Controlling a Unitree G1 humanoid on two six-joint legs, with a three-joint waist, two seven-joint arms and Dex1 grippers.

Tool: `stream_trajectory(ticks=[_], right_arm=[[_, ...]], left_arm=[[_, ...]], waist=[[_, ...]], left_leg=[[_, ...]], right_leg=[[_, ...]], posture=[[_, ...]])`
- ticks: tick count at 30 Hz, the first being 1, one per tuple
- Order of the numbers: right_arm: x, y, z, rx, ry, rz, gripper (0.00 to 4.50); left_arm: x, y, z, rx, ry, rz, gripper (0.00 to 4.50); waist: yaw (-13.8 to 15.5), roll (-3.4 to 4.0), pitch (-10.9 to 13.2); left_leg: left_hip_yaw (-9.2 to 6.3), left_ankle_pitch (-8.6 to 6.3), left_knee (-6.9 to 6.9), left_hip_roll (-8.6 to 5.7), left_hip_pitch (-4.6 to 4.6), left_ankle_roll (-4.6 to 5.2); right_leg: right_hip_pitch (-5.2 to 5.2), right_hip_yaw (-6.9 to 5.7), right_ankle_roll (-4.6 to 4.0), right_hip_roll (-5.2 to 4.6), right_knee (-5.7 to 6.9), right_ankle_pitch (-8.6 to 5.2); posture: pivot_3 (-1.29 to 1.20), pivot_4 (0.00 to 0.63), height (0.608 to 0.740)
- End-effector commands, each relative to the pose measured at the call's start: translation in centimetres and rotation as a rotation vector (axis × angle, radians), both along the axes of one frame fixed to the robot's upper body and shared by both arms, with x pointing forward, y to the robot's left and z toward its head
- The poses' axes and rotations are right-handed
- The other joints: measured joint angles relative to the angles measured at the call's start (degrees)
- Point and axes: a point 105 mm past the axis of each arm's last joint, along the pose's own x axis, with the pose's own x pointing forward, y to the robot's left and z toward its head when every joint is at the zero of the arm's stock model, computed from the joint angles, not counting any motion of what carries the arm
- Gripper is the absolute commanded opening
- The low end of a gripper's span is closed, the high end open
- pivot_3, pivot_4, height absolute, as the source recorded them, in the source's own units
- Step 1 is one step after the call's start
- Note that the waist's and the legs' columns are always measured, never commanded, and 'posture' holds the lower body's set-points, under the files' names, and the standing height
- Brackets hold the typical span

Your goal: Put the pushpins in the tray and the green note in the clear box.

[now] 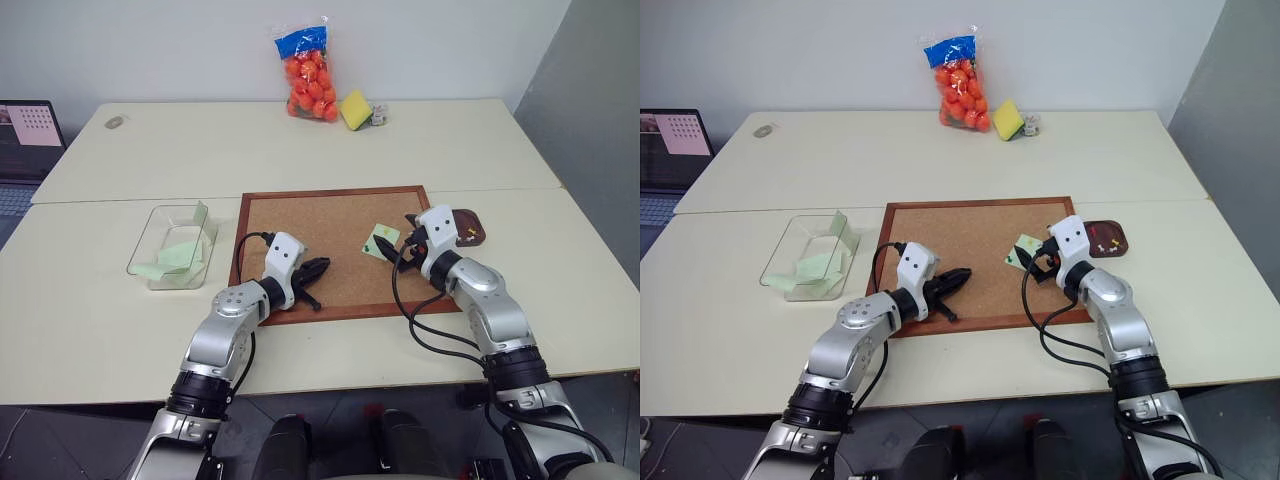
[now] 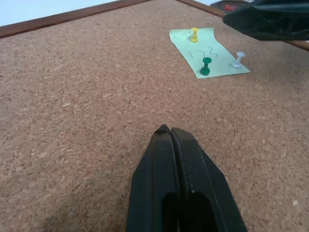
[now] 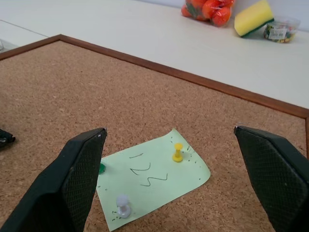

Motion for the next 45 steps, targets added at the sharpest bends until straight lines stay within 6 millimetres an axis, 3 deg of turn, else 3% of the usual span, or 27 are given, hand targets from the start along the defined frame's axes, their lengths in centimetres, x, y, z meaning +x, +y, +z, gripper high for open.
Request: stream_trajectory(ticks=[1, 7, 10, 29, 45], right_arm=[[1.1, 0.8, 1.1, 0.001, -0.027, -0.010, 4.50], [2.1, 1.0, 0.3, -0.032, 0.006, -0.025, 4.50], [2.4, 0.9, -0.1, -0.043, 0.023, -0.035, 4.03], [2.8, 1.1, -1.3, -0.048, 0.074, -0.039, 0.12], [3.0, 1.0, -0.7, -0.029, 0.051, -0.044, 0.03]], left_arm=[[-1.0, -0.6, -3.4, 0.054, 0.123, -0.042, 0.05], [-0.9, -0.8, -2.9, 0.030, 0.112, -0.035, 0.05], [-0.8, -0.7, -2.7, 0.023, 0.105, -0.029, 0.00], [-0.4, 0.4, -2.7, 0.051, 0.094, 0.010, 0.00], [-0.5, 0.3, -2.8, 0.052, 0.090, 0.013, 0.00]], waist=[[0.05, 0.08, -0.05], [0.12, 0.11, -0.07], [0.13, 0.12, -0.07], [-0.06, 0.13, -0.08], [-0.15, 0.13, -0.08]], left_leg=[[0.00, 0.00, 0.00, 0.00, 0.07, 0.00], [-0.04, 0.00, 0.01, -0.03, 0.26, 0.00], [-0.07, 0.00, 0.01, -0.03, 0.26, 0.00], [-0.06, 0.00, 0.00, -0.02, 0.28, 0.00], [-0.04, 0.00, -0.01, 0.01, 0.33, 0.00]], right_leg=[[0.08, -0.01, 0.00, 0.00, 0.00, 0.00], [0.35, -0.04, 0.01, -0.05, -0.08, 0.00], [0.35, -0.06, 0.00, -0.05, -0.07, 0.00], [0.35, -0.05, 0.01, -0.04, -0.07, 0.00], [0.36, -0.02, 0.01, -0.01, -0.04, -0.01]], posture=[[0.00, 0.150, 0.740], [0.00, 0.150, 0.740], [0.00, 0.150, 0.740], [0.00, 0.150, 0.740], [0.00, 0.150, 0.740]])
